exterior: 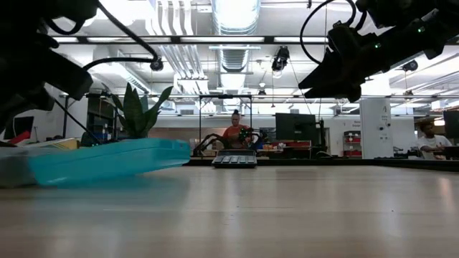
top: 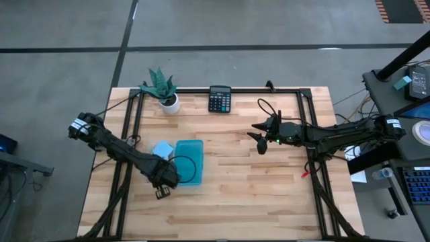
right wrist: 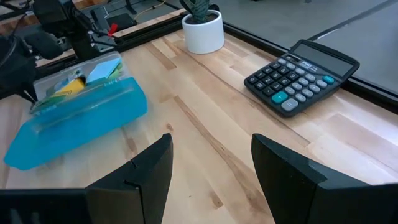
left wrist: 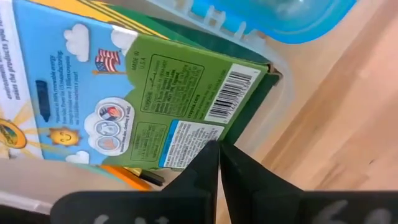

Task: Pack school essentials
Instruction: Put the yellow crayon box into the blue supply box, then return to Home Position

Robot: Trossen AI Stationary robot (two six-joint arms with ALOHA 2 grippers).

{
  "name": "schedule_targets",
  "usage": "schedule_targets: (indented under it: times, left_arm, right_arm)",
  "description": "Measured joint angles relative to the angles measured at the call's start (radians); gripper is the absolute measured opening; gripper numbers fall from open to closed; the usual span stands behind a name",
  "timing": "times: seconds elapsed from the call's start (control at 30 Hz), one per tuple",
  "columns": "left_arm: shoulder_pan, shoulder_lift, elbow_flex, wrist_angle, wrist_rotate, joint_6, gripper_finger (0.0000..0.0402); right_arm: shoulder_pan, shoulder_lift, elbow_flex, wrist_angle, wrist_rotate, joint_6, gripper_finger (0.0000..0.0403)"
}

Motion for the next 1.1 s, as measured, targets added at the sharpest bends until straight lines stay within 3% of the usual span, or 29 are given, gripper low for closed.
schedule_targets:
  times: [0.27, 0.47, 0.67, 0.83, 0.97, 1.1]
  left_arm:
    - [0.0, 0.0, 0.025, -0.01, -0.004, 0.0, 0.0]
    - [0.0, -0.024, 0.108, -0.148, -0.023, 0.015, 0.0]
    - [-0.001, -0.104, 0.168, -0.078, -0.246, 0.117, 0.0]
    - [0.0, -0.204, 0.16, 0.218, -0.472, 0.424, 0.0]
    - [0.003, -0.29, 0.142, 0.36, -0.562, 0.634, 0.0]
    - [0.005, -0.375, 0.124, 0.367, -0.666, 0.686, 0.0]
  right_arm:
    - [0.0, 0.0, 0.0, 0.007, 0.0, -0.004, 0.0206]
    - [0.0, 0.0, 0.0, 0.006, 0.0, -0.021, 0.0206]
    - [0.01, 0.0, 0.0, 0.044, 0.001, -0.106, 0.0206]
    - [0.056, 0.0, 0.0, 0.187, 0.0, -0.221, 0.0204]
    - [0.09, -0.003, 0.0, 0.23, 0.0, -0.301, 0.0196]
    - [0.119, -0.008, 0.0, 0.224, 0.001, -0.346, 0.0184]
